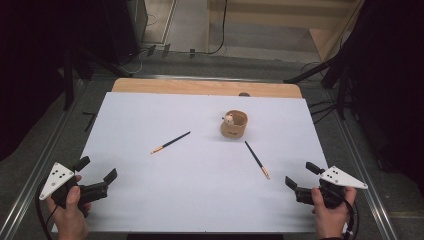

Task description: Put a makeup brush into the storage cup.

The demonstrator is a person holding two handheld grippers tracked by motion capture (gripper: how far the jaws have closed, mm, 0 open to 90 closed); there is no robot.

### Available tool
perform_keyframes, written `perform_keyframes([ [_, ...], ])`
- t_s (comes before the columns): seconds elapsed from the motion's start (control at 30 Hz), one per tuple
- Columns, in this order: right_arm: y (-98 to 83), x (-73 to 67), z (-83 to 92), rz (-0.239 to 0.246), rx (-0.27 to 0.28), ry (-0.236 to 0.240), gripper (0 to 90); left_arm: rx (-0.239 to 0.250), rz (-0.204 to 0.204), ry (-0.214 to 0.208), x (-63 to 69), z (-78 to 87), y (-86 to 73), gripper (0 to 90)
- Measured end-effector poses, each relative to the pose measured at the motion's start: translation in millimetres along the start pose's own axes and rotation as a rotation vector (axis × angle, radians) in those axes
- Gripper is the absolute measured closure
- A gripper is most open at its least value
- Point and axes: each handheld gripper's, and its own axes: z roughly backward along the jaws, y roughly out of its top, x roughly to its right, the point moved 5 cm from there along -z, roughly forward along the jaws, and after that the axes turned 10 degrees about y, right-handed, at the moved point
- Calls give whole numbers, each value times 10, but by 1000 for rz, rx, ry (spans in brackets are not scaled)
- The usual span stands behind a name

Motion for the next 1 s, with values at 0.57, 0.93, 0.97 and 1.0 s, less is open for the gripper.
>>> perform_keyframes([
  [0.57,63,-4,3,20,38,3,131,11,-15,-10,54,-25,10,0],
  [0.93,263,-79,29,61,79,84,205,33,-12,-13,89,47,43,0],
  [0.97,272,-80,18,61,76,83,197,39,-4,-17,98,56,50,0],
  [1.0,279,-81,3,57,70,80,179,38,-9,-13,120,58,56,0],
])
